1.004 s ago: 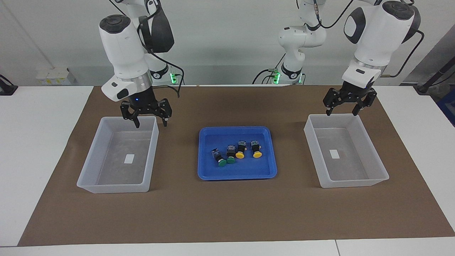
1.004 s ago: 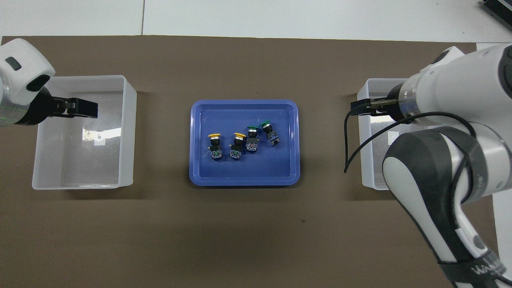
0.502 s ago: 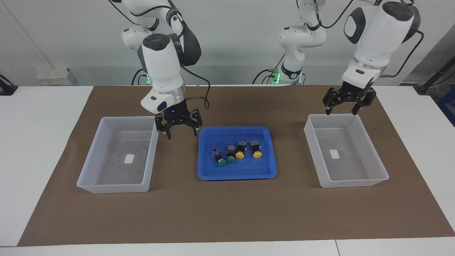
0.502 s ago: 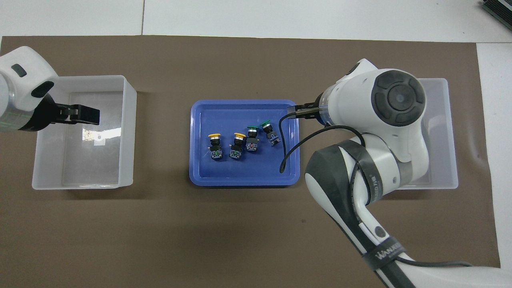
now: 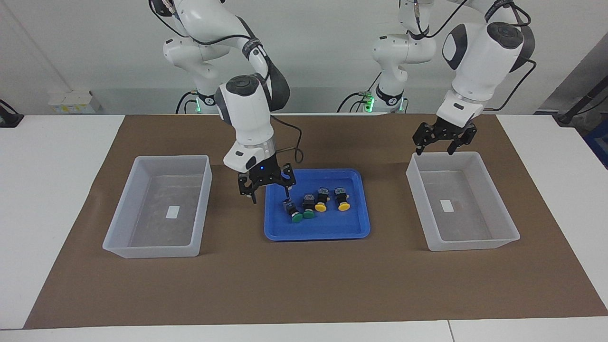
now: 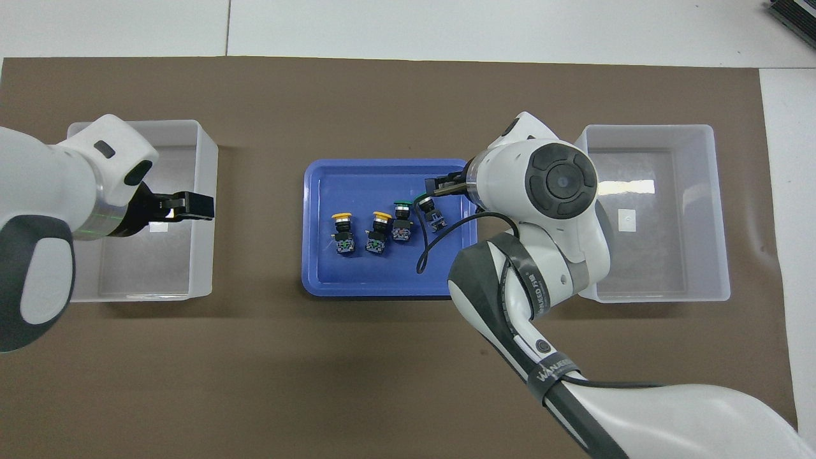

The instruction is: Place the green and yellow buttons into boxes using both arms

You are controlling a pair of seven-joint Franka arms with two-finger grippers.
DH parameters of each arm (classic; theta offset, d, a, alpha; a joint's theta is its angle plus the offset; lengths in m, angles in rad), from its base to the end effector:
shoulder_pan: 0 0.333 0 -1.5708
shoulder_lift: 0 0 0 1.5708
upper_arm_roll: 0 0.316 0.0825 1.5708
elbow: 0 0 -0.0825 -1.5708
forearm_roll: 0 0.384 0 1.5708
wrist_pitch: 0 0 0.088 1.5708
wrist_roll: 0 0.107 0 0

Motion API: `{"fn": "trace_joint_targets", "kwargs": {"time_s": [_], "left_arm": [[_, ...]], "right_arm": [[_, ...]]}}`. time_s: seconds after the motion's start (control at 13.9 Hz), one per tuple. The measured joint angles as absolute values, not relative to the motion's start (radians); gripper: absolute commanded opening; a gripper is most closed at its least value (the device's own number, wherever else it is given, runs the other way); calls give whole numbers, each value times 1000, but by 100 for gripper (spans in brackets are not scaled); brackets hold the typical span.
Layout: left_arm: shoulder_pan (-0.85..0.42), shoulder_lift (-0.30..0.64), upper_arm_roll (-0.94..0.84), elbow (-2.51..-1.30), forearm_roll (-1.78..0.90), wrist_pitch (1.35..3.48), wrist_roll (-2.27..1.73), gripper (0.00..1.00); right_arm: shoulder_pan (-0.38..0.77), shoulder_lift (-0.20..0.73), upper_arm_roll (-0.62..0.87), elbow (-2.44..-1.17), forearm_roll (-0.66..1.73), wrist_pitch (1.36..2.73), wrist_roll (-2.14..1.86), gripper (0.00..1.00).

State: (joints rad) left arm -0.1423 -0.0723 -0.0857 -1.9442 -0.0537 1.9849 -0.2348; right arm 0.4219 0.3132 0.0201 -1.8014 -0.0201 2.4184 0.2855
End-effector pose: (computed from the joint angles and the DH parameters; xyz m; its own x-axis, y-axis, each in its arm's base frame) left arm 0.5350 -0.1287 0.5226 0.9947 0.0288 0.0985 0.0220 -0.9973 0.0699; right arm 0.5999 0.2826 0.4044 0.9453 0.1488 0.2902 0.1771 -0.9814 -0.0737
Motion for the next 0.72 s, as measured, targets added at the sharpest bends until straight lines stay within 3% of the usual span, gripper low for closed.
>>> {"fn": "trace_joint_targets", "kwargs": {"time_s": [0.72], "left_arm": [[-293,25,-89,-2062,-68,2296,-433,100]], "right_arm": [[482,341,20,-1990,-22,2643,145,100]]}}
